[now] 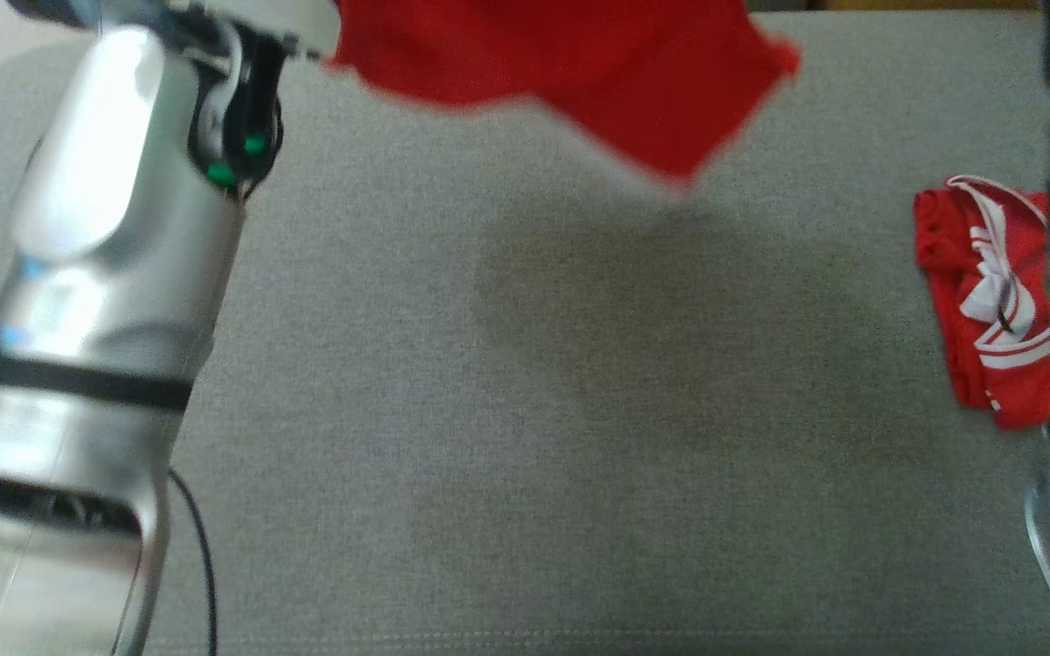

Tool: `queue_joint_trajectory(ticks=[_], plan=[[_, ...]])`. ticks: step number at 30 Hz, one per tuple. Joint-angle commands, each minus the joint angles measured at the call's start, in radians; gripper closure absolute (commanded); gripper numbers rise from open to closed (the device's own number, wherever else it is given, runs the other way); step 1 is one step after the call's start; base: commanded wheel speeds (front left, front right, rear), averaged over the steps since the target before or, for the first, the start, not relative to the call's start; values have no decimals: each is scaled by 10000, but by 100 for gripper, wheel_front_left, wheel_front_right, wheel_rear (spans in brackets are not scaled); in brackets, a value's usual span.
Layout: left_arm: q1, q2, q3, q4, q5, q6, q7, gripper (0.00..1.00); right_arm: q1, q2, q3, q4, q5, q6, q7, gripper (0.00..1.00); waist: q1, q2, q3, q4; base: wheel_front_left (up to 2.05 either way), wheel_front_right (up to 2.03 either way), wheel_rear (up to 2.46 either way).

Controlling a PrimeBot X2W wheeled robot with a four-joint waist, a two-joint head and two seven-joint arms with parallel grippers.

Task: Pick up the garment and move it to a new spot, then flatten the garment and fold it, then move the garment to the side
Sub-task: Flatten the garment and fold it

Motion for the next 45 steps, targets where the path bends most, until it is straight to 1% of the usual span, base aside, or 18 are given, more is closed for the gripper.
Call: queue_joint_trajectory(ticks=[1, 6, 8, 11, 15, 19, 20, 23, 27, 30, 34, 39, 42, 45], plan=[[-948, 145, 390, 612, 241, -108, -201, 100, -920, 424, 238, 753, -101, -9, -526, 100, -1, 0, 53, -29, 0, 0, 0], [-1521, -154, 556, 2525, 514, -214, -294, 100, -2037, 976, 868, 3533, -242, -9, -1093, 100, -1, 0, 352, -237, 0, 0, 0], [-1384, -260, 653, 3095, 547, -264, -297, 100, -2112, 1096, 1230, 4443, -184, -9, -1231, 100, -1, 0, 464, -288, 0, 0, 0], [-1033, -439, 762, 3689, 574, -369, -299, 100, -1920, 1163, 1772, 5448, 145, -9, -1475, 100, -1, 0, 689, -289, 0, 0, 0], [-432, -678, 849, 4292, 463, -508, -300, 100, -1122, 1172, 2892, 5899, 1304, -9, -1680, 100, -1, 0, 944, -181, 0, 0, 0], [273, -784, 990, 4424, 243, -662, -301, 100, 39, 1174, 3783, 5816, 2401, -9, -1999, 100, -1, 0, 1107, -115, 0, 0, 0], [513, -797, 1175, 4319, 59, -672, -301, 100, 392, 1174, 3970, 5750, 2612, -9, -2107, 100, -1, 0, 1113, -93, 0, 0, 0], [1081, -810, 1234, 4020, 28, -748, -301, 100, 1074, 1174, 4058, 5672, 2977, -9, -2358, 100, -1, 0, 1106, -65, 0, 0, 0], [2599, -816, 1426, 2901, -69, -818, -301, 100, 2593, 1175, 3964, 5272, 3490, -9, -2669, 100, -1, 0, 839, -64, 0, 0, 0], [3896, -817, 1569, 1911, 87, -792, -301, 100, 3835, 1113, 3726, 4574, 3725, -9, -2728, 100, -1, 0, 558, -57, 0, 0, 0], [5530, -818, 1735, 511, 512, -761, -302, 100, 5641, 800, 3126, 2933, 3692, -9, -2737, 100, -1, 0, 204, -24, 0, 0, 0], [7363, -742, 1810, -867, 1073, -859, -302, 100, 7864, 526, 2680, 1222, 3397, -9, -2687, 100, -1, 0, -349, -26, 0, 0, 0], [8400, -630, 1867, -1608, 1226, -887, -302, 100, 9118, 468, 2248, 119, 3148, -9, -2236, 100, -1, 0, -688, -34, 0, 0, 0], [9425, -535, 1883, -2368, 1246, -804, -302, 100, 10425, 550, 1690, -1227, 2839, -9, -1532, 100, -1, 0, -998, -66, 0, 0, 0]])
